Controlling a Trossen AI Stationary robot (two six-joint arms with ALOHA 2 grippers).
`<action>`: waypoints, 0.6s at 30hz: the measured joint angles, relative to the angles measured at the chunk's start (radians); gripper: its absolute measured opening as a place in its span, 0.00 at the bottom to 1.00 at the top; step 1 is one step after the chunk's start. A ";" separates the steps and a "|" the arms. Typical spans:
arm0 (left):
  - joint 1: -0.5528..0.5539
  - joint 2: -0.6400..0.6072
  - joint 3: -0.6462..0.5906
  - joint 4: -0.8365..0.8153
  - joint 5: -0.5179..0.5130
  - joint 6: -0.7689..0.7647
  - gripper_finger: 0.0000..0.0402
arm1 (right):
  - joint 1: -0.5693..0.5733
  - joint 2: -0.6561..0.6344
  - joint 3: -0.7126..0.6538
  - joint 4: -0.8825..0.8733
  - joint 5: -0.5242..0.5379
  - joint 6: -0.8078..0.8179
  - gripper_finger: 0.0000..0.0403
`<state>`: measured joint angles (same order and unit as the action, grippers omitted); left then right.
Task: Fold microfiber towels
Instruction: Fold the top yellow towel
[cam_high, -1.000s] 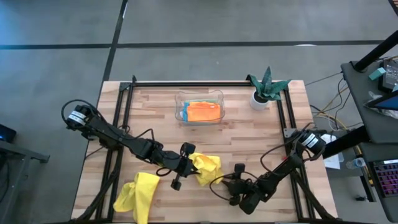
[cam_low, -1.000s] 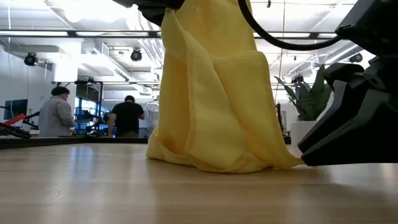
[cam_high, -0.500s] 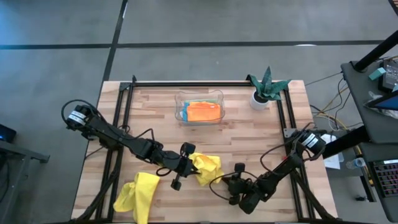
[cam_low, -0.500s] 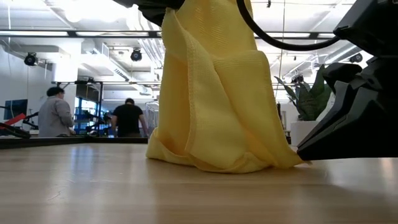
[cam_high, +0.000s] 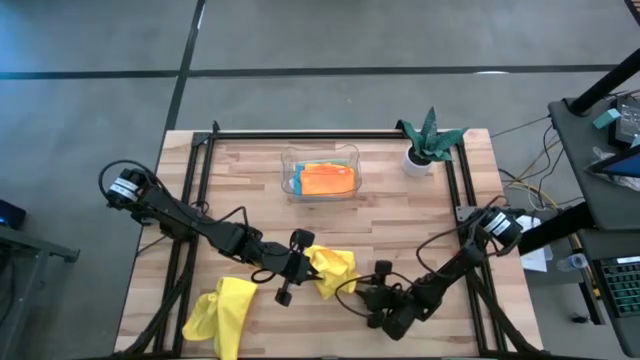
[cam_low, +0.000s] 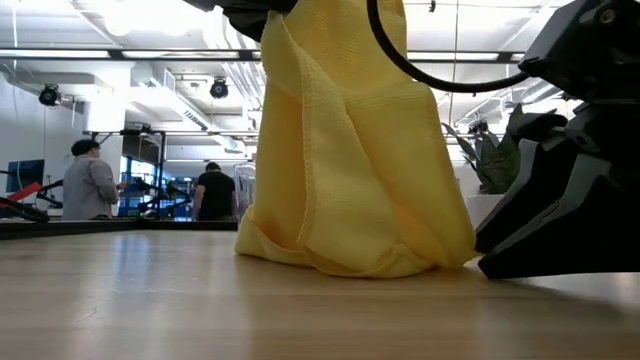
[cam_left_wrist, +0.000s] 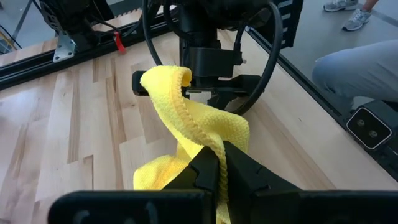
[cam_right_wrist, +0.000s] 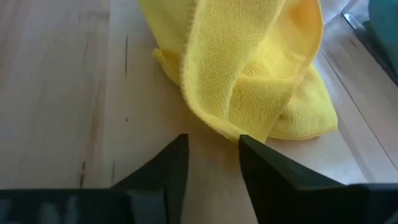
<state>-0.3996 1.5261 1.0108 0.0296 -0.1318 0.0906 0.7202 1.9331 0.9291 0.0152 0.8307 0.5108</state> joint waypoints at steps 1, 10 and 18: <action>0.000 0.000 0.000 0.004 0.000 0.000 0.00 | -0.004 0.000 0.000 0.000 0.001 -0.001 0.35; 0.000 0.000 -0.002 0.006 0.000 0.000 0.00 | -0.007 0.000 0.000 0.002 0.006 -0.018 0.40; 0.000 0.000 -0.003 0.007 0.000 0.000 0.00 | -0.006 -0.038 0.000 0.000 0.004 -0.041 0.37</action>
<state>-0.3996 1.5261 1.0080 0.0368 -0.1318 0.0902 0.7143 1.8950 0.9292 0.0151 0.8348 0.4699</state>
